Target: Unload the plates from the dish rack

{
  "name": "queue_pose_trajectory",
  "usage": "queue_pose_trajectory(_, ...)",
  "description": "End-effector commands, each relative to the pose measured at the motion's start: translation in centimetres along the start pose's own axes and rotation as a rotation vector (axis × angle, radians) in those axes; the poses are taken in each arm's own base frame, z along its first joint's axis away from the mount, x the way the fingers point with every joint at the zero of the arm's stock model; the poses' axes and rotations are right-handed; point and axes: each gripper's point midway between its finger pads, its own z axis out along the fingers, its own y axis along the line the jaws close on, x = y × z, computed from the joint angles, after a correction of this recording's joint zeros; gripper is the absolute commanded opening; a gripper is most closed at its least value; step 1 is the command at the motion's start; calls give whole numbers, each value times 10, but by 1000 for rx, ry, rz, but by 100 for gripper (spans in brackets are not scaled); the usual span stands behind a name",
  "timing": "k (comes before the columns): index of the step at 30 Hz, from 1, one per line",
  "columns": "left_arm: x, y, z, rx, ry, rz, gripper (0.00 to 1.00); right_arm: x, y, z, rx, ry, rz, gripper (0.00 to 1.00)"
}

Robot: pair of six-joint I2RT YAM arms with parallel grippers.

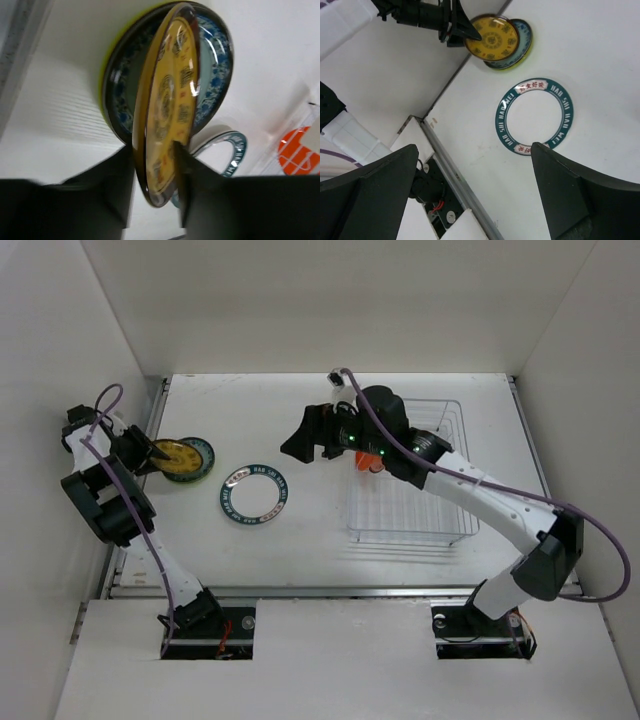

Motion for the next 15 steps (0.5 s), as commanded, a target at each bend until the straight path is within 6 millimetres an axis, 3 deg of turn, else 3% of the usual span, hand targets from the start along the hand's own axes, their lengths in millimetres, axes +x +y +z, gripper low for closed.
queue_pose_trajectory(1, -11, -8, -10, -22, -34, 27, 39, -14, -3, -23, 72, -50, -47, 100)
queue_pose_trajectory(3, -6, -4, -3, -53, -9, 63, 59, -18, -1, -32, 80, -65, -48, 100)
queue_pose_trajectory(7, 12, -4, 8, -173, 69, 194, 72, -24, -2, -45, 111, -92, -49, 100)
queue_pose_trajectory(10, 14, -5, -1, -249, 74, 247, 79, -27, -12, -56, 177, -121, -24, 100)
queue_pose_trajectory(11, 13, -1, -7, -304, 64, 271, 82, -30, -19, -61, 216, -133, -4, 100)
queue_pose_trajectory(13, 15, -6, -14, -340, 48, 329, 100, -28, -44, -71, 342, -129, 31, 100)
queue_pose_trajectory(14, 9, -13, -25, -384, 1, 377, 100, -30, -48, -75, 377, -134, 46, 100)
queue_pose_trajectory(15, 11, -12, -29, -411, -1, 414, 100, -35, -71, -84, 478, -164, 63, 100)
